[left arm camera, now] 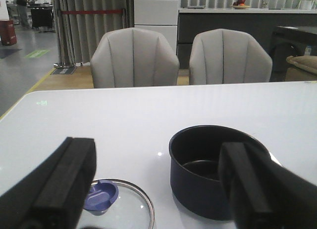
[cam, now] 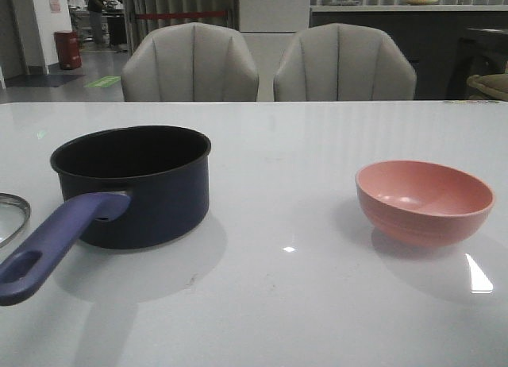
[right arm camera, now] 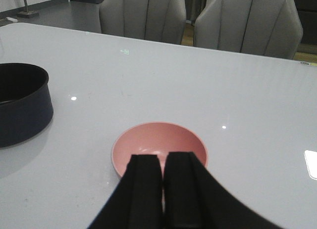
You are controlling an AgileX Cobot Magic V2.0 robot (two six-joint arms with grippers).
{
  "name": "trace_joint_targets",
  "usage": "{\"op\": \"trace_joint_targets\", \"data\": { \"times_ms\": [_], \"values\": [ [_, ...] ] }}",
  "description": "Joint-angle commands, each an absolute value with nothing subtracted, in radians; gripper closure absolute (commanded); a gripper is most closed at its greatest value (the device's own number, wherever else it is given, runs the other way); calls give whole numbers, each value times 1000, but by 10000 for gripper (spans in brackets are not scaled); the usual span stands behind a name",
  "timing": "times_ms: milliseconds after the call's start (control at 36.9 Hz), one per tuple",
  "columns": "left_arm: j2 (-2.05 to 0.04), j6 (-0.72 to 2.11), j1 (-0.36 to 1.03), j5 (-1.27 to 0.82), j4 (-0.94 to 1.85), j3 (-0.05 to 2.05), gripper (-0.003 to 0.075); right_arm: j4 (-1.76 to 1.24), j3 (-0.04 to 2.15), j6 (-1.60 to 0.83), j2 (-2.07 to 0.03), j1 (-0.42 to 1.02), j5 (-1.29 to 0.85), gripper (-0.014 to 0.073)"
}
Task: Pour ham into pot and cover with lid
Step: 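Release the bowl and withdraw the right gripper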
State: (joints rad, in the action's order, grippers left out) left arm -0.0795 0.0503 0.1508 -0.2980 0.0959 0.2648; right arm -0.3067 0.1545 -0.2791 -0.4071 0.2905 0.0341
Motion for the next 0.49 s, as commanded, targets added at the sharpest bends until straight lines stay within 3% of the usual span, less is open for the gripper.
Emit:
{"op": "trace_joint_targets", "data": {
  "times_ms": [0, 325, 461],
  "values": [
    [-149, 38, 156, -245, 101, 318, 167, -310, 181, -281, -410, 294, 120, 425],
    [-571, 33, 78, -368, 101, 592, 164, -310, 181, -281, -410, 294, 111, 426],
    [-811, -14, -1, -527, 101, 756, 164, -310, 181, -281, -410, 294, 111, 426]
  ]
}}
